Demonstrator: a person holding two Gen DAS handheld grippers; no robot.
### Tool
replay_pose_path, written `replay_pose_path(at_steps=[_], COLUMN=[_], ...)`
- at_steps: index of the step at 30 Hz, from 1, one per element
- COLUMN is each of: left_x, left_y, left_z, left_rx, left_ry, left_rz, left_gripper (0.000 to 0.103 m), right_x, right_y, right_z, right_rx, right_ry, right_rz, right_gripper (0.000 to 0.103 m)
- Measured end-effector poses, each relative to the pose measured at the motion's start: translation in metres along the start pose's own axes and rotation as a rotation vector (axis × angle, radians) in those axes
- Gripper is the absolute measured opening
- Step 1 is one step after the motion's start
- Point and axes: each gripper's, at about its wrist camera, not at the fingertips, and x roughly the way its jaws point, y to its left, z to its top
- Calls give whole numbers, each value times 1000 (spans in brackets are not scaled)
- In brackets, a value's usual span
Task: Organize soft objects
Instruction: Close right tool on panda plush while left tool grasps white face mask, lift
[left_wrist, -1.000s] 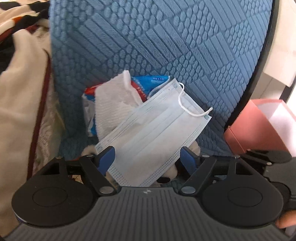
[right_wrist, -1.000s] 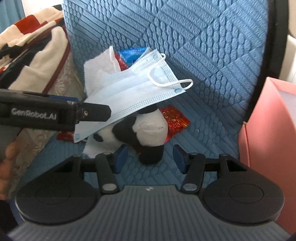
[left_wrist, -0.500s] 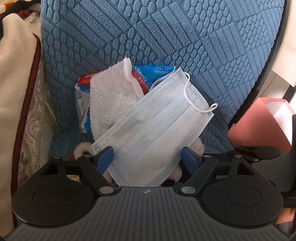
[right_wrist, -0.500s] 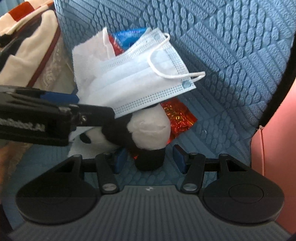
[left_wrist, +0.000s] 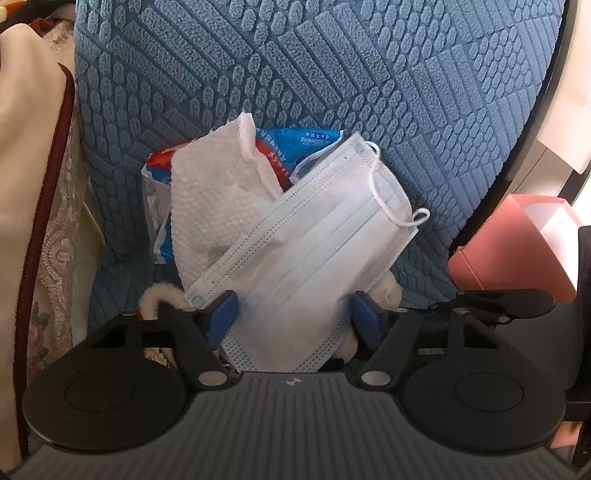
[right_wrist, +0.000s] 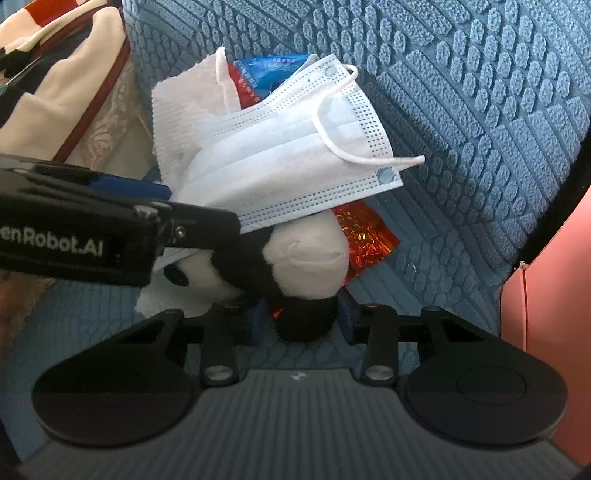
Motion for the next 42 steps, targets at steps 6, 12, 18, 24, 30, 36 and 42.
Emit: replay_pose_path(at_steps=[6,12,18,24,30,36,42], left_x=[-5,-18,-33,-60,-83,-97,-113], left_y=[1,5,14,11,8,4,-4], left_z=[2,6,4,-8,-32,-52,-70], left_rx=[-12,-67,-144,-218,-256,-276,-297], left_ry=[-11,-61,-101,-152,-155,-153,-138], left_rz=[-33,-33,-28,-27,-13,-8,8], left_gripper=[40,8,6,6,6,6,6], right_x=[-8,-19,-35,-55,-71,-85,-100], right_y=[-2,-7,-13,-11,-14,-5,0], right_z=[1,-1,-2,-12,-30,-44,-60], right_rx=[-6,-7,3,25,56,65,90], right_ry=[-7,-28,-56,-81,-82,-77,-76], right_rz=[-15,-16,-28,-39,-50,-71,-90], right_gripper=[30,27,27,26,26,27,27])
